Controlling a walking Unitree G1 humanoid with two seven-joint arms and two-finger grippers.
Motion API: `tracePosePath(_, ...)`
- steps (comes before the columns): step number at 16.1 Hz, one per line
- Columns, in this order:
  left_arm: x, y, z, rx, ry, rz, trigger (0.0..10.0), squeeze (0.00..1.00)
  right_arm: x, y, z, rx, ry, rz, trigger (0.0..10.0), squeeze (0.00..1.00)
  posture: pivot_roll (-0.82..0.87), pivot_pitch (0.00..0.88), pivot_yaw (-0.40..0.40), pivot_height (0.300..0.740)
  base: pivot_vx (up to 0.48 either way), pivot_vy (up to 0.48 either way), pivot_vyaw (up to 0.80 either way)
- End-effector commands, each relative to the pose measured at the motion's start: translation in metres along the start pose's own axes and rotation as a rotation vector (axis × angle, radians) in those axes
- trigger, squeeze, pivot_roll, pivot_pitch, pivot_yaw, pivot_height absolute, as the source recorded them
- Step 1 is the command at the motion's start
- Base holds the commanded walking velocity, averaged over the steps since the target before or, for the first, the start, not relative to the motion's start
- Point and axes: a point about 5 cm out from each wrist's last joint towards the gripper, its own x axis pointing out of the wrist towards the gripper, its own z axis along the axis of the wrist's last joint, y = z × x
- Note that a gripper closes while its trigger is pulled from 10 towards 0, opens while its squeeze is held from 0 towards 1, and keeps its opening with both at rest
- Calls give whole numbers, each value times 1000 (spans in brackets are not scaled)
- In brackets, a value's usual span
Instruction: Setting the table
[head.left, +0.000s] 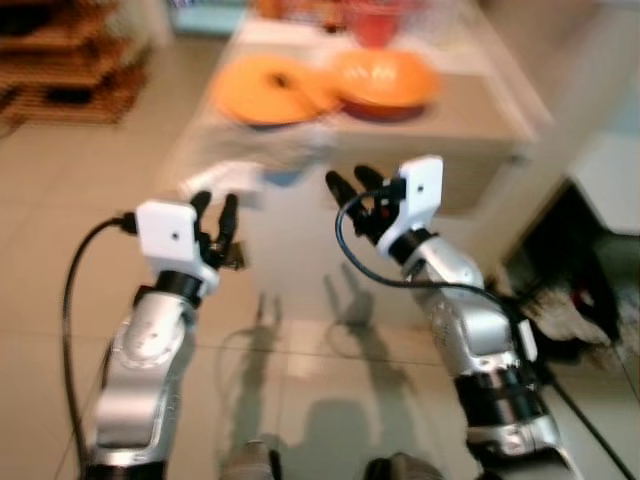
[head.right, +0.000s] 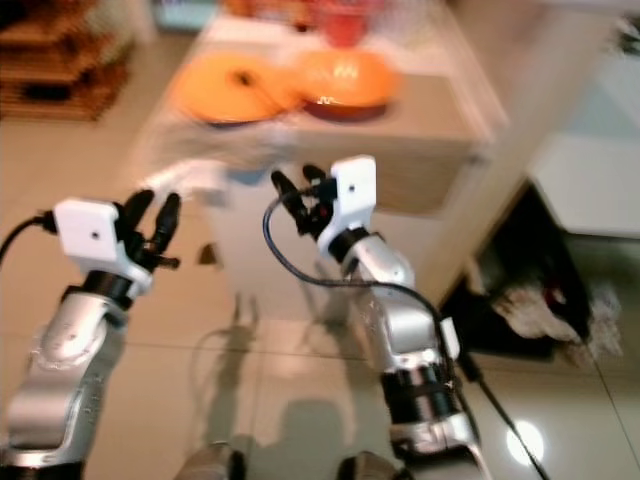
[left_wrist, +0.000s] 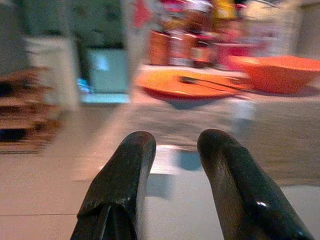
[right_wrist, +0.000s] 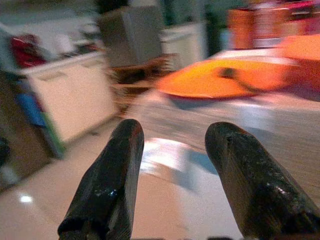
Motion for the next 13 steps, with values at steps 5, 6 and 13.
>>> tracePosePath(5,2,-15,13,-14,-63,-81,10000,0,7,-22,19,-44,-38,-163,10000,0,-30,95,1,740,480,0,159)
tracePosePath(6,3,-16,14,-13,-66,-86,10000,0,8,-21,21,-49,-49,-157,10000,0,-30,96,3,740,480,0,0)
tracePosePath(13,2,-22,17,-16,-70,-128,10000,0,11,-22,32,-119,-70,-212,10000,0,-30,110,7,740,480,0,0)
